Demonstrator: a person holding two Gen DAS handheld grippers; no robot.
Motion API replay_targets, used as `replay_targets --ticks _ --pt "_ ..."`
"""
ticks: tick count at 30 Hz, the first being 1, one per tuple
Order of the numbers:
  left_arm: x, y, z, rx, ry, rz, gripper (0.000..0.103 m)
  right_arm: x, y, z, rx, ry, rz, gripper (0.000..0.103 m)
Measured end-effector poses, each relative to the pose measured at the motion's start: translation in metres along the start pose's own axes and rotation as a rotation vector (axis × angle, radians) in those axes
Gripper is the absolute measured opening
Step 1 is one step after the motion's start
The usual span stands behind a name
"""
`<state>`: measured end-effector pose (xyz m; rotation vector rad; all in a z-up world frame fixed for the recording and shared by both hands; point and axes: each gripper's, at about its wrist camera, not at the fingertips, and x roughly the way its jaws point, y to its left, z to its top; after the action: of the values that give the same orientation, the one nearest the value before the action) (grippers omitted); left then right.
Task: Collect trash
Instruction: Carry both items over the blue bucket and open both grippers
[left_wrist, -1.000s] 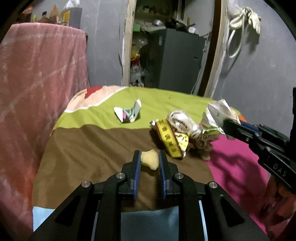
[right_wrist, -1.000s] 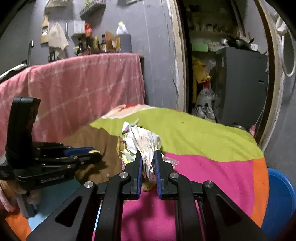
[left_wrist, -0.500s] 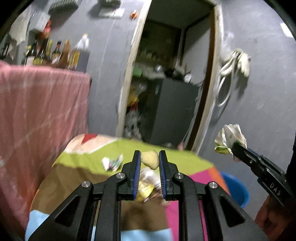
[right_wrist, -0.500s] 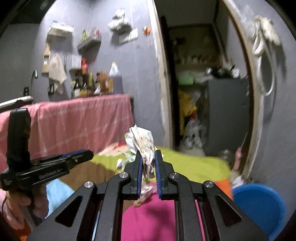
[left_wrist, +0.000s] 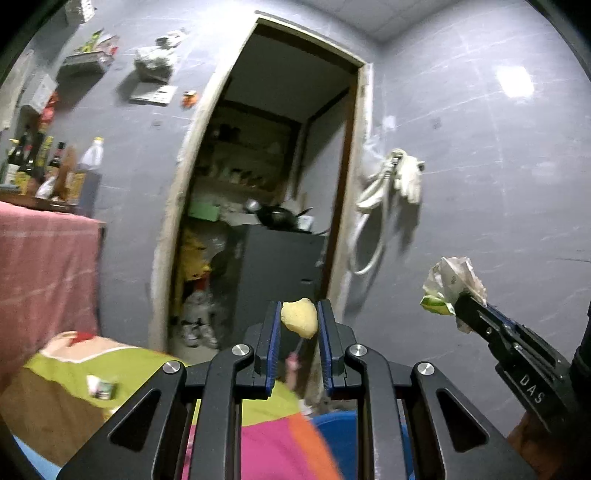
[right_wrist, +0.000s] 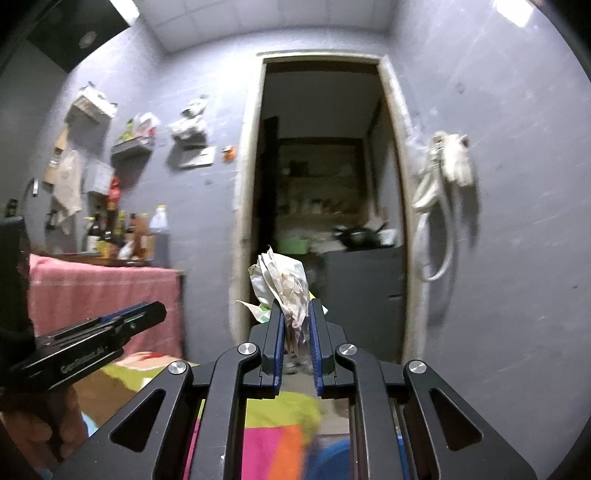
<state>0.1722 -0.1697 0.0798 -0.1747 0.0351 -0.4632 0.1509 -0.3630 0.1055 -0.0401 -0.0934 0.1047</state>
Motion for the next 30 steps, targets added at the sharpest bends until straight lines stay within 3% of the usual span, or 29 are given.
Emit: replay_targets --ticks 6,10,19,30 --pt "0.039 -0.036 -0.013 0.006 0.038 -0.053 0.016 -0.001 -0.051 -0.014 0.01 0.028 -0.094 0.011" --pt "0.077 -0.05 -0.032 -0.011 0.177 -0.087 0.016 0.006 -0.081 -0.037 0.069 0.094 -0.148 0.011" --pt "0.141 -0.052 -0.083 -0.094 0.445 -0.08 0.016 0.03 -0.116 -0.084 0.152 0.276 -0.165 0.011" --pt "0.159 -0.058 -0.115 -0.086 0.544 -0.09 0.017 0.046 -0.128 -0.107 0.194 0.389 -0.169 0.017"
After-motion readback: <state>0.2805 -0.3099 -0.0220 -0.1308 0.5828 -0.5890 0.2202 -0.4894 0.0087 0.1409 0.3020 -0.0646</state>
